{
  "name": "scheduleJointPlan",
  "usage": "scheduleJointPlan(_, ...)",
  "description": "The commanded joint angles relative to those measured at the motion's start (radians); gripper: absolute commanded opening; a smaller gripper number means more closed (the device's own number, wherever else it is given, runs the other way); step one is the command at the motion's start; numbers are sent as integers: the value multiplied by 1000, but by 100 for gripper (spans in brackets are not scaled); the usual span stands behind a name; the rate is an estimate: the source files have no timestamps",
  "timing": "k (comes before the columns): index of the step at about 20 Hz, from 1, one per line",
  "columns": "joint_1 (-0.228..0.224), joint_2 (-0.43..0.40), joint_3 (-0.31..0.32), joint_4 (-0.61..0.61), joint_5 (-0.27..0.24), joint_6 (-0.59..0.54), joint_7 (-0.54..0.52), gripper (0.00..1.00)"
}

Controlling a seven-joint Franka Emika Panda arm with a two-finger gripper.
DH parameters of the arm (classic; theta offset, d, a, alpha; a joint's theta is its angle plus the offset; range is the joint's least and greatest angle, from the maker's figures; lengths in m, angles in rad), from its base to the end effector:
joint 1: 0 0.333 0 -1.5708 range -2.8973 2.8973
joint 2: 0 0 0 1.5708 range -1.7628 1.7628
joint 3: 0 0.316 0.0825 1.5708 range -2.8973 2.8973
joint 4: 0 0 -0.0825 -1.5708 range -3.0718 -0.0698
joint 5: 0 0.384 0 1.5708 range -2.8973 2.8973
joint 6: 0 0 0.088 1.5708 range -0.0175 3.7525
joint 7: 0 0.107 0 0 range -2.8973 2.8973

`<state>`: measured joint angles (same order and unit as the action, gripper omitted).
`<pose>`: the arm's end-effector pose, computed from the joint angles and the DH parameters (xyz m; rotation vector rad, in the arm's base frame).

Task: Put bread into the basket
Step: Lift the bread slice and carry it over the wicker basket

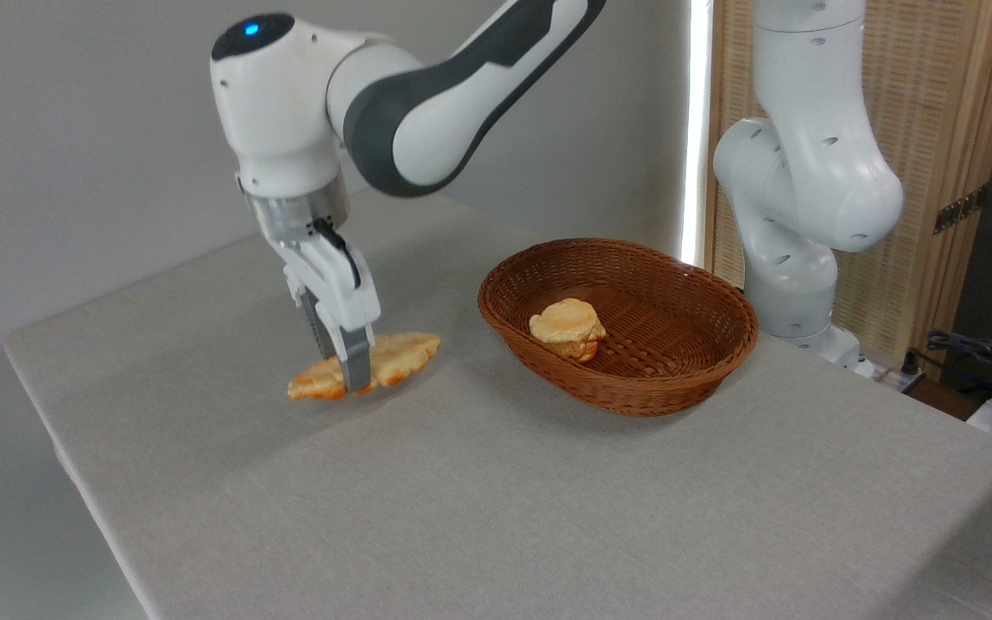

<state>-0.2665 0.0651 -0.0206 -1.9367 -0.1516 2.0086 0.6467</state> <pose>0.5492 -0.1713 0.4517 2.7260 -1.2665 0.0474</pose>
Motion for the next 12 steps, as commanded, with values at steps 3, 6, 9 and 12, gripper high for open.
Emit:
scheduleJointPlan(3,-2,-134,13,-1,0,-117,-12,52)
scheduleJointPlan(6,1,-200,18,-8,0,-203,-12,52)
scheduleJointPlan(9,1,-254,18,-51,3,-275,-7,53)
scheduleJointPlan(12,1,-342,19,-145,4,-312,-2,56)
